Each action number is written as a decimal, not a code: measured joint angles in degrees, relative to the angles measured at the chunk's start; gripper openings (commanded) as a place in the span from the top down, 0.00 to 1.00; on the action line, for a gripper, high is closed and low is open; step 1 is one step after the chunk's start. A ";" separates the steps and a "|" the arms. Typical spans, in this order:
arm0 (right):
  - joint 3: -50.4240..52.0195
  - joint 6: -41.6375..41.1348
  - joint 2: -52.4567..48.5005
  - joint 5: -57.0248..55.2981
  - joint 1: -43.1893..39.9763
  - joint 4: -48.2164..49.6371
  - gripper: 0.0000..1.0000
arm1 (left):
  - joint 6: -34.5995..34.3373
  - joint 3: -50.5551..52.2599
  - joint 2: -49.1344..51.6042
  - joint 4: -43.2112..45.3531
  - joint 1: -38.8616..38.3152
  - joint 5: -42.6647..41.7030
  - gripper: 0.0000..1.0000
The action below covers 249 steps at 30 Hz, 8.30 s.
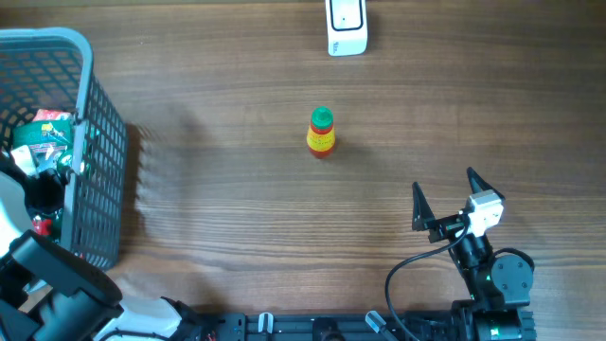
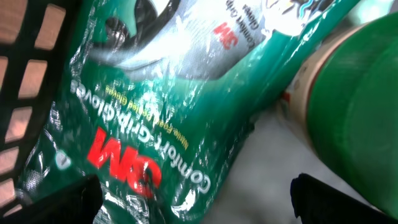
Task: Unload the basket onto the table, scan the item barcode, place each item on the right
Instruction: 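Return the left gripper to the basket and grasp the green glove pack, then carry the green glove pack out and lay it flat on the table, then reach the left gripper into the basket and grasp the green-capped jar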
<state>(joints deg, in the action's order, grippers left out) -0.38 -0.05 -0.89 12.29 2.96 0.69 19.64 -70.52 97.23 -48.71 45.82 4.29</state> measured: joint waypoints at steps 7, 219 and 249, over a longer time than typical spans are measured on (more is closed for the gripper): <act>0.00 -0.02 0.00 0.00 0.00 0.00 0.00 | 11.52 8.04 0.02 10.38 0.00 -0.42 0.02; 0.00 -0.02 0.11 0.00 0.00 -0.02 0.00 | -56.70 -13.40 7.13 -7.65 -7.87 -5.92 0.00; 0.00 -0.02 0.11 0.00 0.00 0.00 0.00 | -59.67 -20.41 13.49 -12.98 -9.75 -6.80 0.00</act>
<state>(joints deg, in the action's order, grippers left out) -0.38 -0.08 -0.78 12.29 2.96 0.69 -40.03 -90.94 110.72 -61.69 36.07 -2.50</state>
